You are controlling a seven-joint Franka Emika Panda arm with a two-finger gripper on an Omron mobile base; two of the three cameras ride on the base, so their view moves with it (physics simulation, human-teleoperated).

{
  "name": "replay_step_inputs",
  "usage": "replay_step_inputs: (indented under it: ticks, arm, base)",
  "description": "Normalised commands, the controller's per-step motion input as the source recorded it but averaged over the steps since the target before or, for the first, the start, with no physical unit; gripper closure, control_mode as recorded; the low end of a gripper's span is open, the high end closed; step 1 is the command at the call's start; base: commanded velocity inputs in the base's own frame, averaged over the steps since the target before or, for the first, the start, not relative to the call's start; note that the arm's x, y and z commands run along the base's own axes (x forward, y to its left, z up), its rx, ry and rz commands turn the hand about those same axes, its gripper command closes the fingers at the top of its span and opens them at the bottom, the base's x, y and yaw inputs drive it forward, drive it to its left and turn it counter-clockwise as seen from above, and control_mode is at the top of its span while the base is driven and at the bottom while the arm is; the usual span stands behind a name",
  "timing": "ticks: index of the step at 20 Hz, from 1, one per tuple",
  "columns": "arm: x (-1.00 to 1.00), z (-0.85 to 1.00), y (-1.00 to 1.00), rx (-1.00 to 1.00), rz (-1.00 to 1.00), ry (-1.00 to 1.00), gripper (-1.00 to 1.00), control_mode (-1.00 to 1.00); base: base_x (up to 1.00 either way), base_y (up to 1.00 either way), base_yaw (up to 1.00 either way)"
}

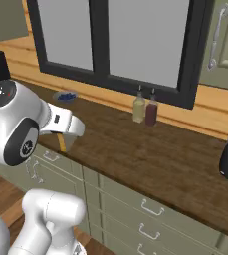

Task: Start the toaster. Once the lever pops up, take the bread to the plate on the dining counter.

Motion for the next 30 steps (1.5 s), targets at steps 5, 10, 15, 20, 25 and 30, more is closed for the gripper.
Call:
replay_step_inputs:
  ticks: [5,10,15,20,25,30]
  arm:
    - [0.0,0.0,0.0,0.0,0.0,0.0,1.0,1.0]
    - [0.0,0.0,0.0,0.0,0.0,0.0,1.0,1.0]
    - [0.0,0.0,0.0,0.0,0.0,0.0,1.0,1.0]
    - [0.0,0.0,0.0,0.0,0.0,0.0,1.0,1.0]
    - [0.0,0.0,0.0,0.0,0.0,0.0,1.0,1.0]
    - [0.0,0.0,0.0,0.0,0.0,0.0,1.0,1.0]
  base:
    - [-0.16,0.74,0.88]
    - [-0.07,0.58,0.9]
    - [-0.06,0.58,0.91]
    - [-0.04,0.51,0.92]
    - [0.0,0.47,0.91]
    - [0.0,0.32,0.91]
